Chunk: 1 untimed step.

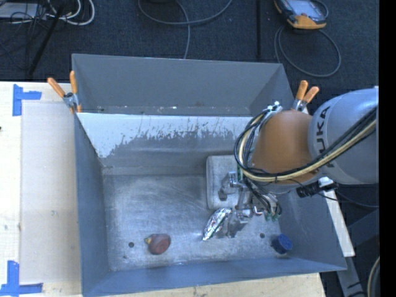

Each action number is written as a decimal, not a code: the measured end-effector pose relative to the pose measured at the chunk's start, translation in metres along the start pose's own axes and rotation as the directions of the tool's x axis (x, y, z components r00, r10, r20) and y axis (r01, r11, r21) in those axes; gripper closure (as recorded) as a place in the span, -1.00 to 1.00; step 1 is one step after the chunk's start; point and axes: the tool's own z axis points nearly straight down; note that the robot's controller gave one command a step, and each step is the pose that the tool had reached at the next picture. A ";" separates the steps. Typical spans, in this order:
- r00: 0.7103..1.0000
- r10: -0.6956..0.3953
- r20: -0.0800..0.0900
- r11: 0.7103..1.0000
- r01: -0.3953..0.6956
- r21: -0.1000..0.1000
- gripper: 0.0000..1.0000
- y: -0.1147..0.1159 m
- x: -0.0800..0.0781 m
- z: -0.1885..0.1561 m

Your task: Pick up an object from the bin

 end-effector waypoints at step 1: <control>1.000 -0.027 0.004 1.000 0.027 0.003 -1.00 0.000 0.000 0.001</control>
Offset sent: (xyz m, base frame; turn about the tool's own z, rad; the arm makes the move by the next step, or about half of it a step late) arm -0.0165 0.0185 -0.0264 -0.0613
